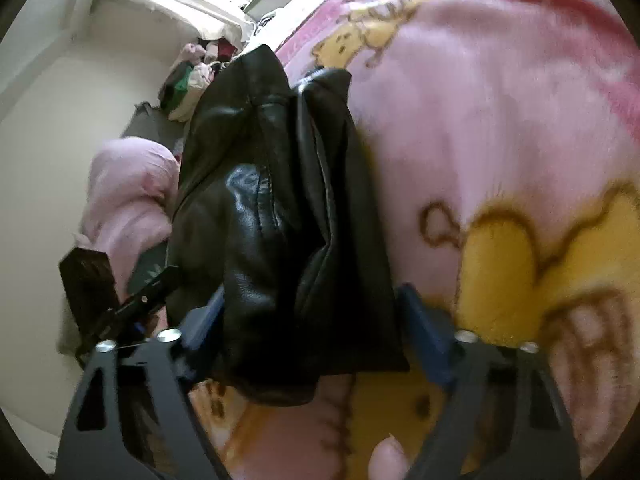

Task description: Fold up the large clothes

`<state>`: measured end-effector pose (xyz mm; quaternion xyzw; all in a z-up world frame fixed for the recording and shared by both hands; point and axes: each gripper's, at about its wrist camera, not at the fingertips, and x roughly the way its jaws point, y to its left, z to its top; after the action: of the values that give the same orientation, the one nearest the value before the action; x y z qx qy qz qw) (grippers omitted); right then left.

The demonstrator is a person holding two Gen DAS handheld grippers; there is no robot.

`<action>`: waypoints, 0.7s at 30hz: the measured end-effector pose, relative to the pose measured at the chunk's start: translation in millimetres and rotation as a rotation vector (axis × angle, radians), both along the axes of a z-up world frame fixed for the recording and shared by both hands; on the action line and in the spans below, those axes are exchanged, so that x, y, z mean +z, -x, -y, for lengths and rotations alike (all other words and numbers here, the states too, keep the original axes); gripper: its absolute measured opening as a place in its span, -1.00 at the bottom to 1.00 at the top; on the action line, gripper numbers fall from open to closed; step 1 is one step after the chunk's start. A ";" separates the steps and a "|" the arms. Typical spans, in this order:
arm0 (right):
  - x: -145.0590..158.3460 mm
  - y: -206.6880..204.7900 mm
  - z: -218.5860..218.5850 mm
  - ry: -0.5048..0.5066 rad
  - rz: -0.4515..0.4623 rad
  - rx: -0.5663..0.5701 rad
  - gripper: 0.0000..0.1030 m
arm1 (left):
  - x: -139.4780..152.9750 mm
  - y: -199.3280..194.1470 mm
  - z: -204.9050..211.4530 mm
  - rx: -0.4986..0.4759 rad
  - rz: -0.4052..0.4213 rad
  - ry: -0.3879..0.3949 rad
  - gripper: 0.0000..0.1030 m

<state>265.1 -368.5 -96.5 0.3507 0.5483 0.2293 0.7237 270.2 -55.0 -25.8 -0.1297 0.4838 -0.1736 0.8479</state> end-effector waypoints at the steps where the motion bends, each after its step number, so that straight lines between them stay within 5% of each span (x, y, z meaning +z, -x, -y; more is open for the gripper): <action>1: 0.4 1.4 -1.6 0.008 0.009 -0.002 0.31 | -0.5 0.0 0.6 -0.002 -0.002 -0.002 0.77; 10: 18.3 32.2 -39.1 0.033 0.030 -0.009 0.11 | 3.9 -3.8 -9.1 0.010 0.005 -0.046 0.79; 13: 24.0 35.2 -44.3 0.136 0.064 -0.022 0.23 | -3.4 -5.2 -10.2 0.002 -0.012 -0.049 0.81; 15: 39.6 34.0 -34.4 0.174 0.069 -0.053 0.53 | -4.1 -3.7 -9.1 -0.007 -0.006 -0.041 0.82; 17: 61.4 32.5 -25.0 0.203 0.131 -0.103 0.63 | -1.4 -1.8 -6.6 -0.019 0.016 -0.060 0.82; 21: 106.7 4.3 -21.1 0.268 0.279 -0.197 0.64 | 2.0 -1.2 -0.4 -0.027 0.041 -0.106 0.82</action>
<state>260.8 -347.4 10.1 0.2680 0.4317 0.1290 0.8515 271.4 -54.6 -23.8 -0.0746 0.4765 -0.1619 0.8609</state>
